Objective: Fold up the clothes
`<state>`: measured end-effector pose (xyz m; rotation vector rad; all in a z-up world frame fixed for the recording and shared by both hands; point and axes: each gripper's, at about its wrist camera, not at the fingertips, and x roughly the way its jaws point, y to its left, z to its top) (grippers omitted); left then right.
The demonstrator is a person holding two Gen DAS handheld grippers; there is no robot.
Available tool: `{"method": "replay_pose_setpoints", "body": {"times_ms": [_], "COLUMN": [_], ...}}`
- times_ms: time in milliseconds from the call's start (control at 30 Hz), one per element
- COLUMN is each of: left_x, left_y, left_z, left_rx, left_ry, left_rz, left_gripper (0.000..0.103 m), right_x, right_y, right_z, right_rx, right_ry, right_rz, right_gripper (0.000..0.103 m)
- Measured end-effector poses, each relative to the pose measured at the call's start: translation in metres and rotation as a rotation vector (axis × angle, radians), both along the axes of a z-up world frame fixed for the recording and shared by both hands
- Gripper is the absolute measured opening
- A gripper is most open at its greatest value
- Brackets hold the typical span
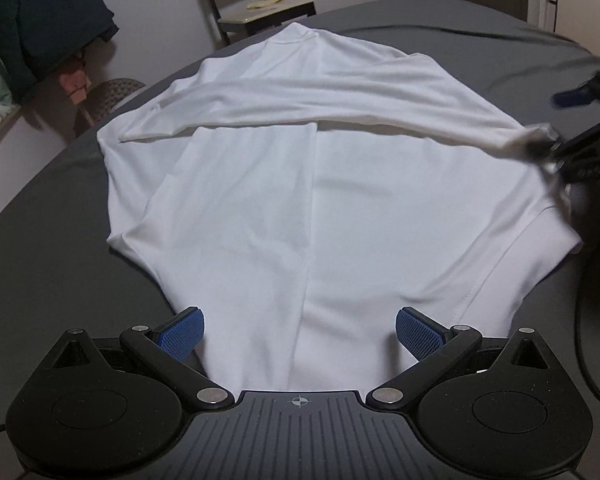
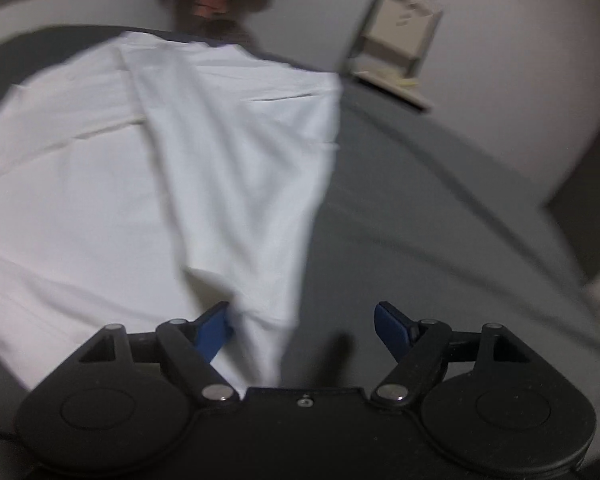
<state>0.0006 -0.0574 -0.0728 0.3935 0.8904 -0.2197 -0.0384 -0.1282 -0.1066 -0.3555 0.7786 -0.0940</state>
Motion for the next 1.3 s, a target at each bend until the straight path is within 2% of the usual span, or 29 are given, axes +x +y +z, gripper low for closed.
{"method": "replay_pose_setpoints", "body": {"times_ms": [133, 300, 367, 467, 500, 600, 667, 733, 767, 833, 900, 967, 1100, 1200, 1267, 1300], "left_x": [-0.004, -0.016, -0.021, -0.029, -0.032, -0.046, -0.057, -0.069, -0.075, -0.085, -0.091, -0.094, -0.099, -0.104, -0.106, -0.107], "left_y": [0.005, 0.017, 0.018, 0.015, 0.014, 0.003, -0.007, -0.022, -0.029, -0.039, -0.045, -0.049, -0.054, -0.055, -0.057, -0.058], "left_z": [0.004, 0.017, 0.02, 0.023, 0.023, 0.023, 0.023, 0.019, 0.014, 0.001, -0.011, -0.02, -0.029, -0.036, -0.039, -0.04], "left_rx": [0.03, 0.053, 0.076, 0.13, 0.151, 0.194, 0.23, 0.335, 0.414, 0.563, 0.689, 0.769, 0.849, 0.898, 0.918, 0.924], "left_ry": [-0.031, -0.062, -0.07, -0.079, -0.079, -0.069, -0.071, -0.101, -0.118, -0.135, -0.151, -0.156, -0.168, -0.192, -0.205, -0.208], "left_rz": [0.013, 0.013, -0.001, -0.062, -0.095, -0.216, -0.305, -0.398, -0.452, -0.54, -0.613, -0.671, -0.734, -0.773, -0.8, -0.813], "left_gripper": [0.103, 0.103, 0.103, 0.103, 0.103, 0.103, 0.103, 0.103, 0.103, 0.103, 0.103, 0.102, 0.102, 0.093, 0.08, 0.069], "right_x": [0.007, 0.008, 0.008, -0.014, -0.023, -0.048, -0.058, -0.061, -0.061, -0.058, -0.061, -0.068, -0.084, -0.095, -0.099, -0.101], "right_y": [-0.017, -0.024, -0.022, -0.002, 0.004, 0.019, 0.026, 0.029, 0.03, 0.036, 0.044, 0.051, 0.054, 0.053, 0.055, 0.056], "right_z": [0.001, 0.004, 0.005, 0.023, 0.029, 0.041, 0.038, 0.031, 0.028, 0.02, 0.012, 0.004, -0.011, -0.021, -0.024, -0.026], "right_rx": [0.047, 0.1, 0.102, 0.091, 0.061, -0.09, -0.251, -0.359, -0.396, -0.459, -0.538, -0.611, -0.677, -0.684, -0.686, -0.688], "right_ry": [0.061, 0.127, 0.171, 0.181, 0.163, 0.096, 0.081, 0.084, 0.091, 0.113, 0.128, 0.131, 0.114, 0.077, 0.027, 0.002], "right_rz": [-0.09, -0.113, -0.084, 0.132, 0.222, 0.508, 0.669, 0.785, 0.826, 0.88, 0.924, 0.979, 1.067, 1.096, 1.102, 1.105], "right_gripper": [0.074, 0.074, 0.076, 0.079, 0.084, 0.096, 0.096, 0.095, 0.093, 0.08, 0.076, 0.076, 0.076, 0.076, 0.076, 0.076]}}
